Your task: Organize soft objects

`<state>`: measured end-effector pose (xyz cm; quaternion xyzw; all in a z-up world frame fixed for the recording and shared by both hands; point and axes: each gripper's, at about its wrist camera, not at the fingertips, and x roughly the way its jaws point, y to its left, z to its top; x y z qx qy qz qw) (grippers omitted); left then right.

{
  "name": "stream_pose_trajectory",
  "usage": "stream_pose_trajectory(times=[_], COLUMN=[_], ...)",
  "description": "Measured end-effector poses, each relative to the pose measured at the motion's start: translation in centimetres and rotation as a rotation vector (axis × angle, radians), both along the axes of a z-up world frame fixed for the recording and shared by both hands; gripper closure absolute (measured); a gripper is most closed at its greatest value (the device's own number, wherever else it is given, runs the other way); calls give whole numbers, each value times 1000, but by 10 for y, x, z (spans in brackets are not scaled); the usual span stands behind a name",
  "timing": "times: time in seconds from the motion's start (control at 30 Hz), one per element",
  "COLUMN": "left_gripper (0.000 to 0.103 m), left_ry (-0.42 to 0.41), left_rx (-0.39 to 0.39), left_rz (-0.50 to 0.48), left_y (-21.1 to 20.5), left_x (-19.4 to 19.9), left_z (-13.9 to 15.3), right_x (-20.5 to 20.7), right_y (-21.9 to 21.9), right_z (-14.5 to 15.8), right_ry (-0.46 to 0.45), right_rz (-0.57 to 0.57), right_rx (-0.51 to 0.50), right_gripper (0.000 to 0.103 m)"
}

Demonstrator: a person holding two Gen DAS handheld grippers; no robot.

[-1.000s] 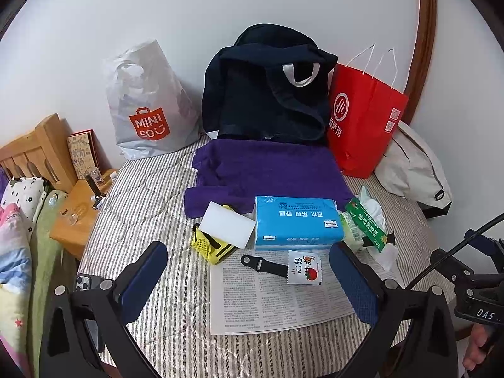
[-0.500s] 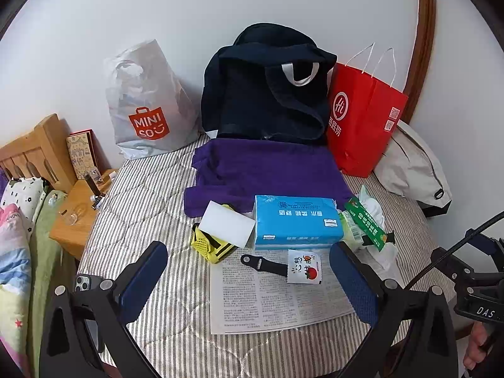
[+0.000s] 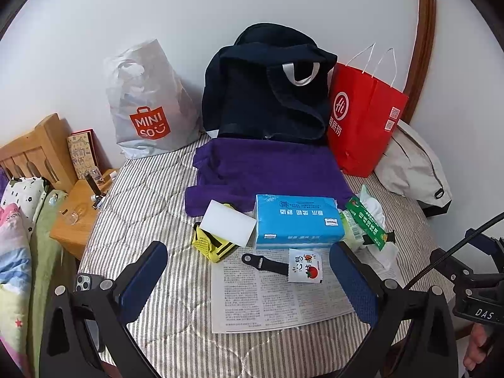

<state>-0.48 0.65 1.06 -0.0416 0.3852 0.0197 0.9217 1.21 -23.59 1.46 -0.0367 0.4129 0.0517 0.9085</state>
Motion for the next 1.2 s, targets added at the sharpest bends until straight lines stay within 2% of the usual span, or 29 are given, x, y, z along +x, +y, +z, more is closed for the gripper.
stream_pose_trajectory(times=[0.83,1.03,1.2], left_gripper=[0,0,0], left_ry=[-9,0,21], left_rx=[-6,-11,1], left_rz=[-10,-22,-18], left_y=[-1,-3,5], left_x=[0,6,15], left_z=[-2,-10,-31], right_x=[1,6,9], right_y=[-1,0,-3], right_z=[-1,-7,-14], right_ry=[-1,10,11], right_rz=[-11,-14,-11], right_rx=[-4,10,27], right_gripper=[0,0,0])
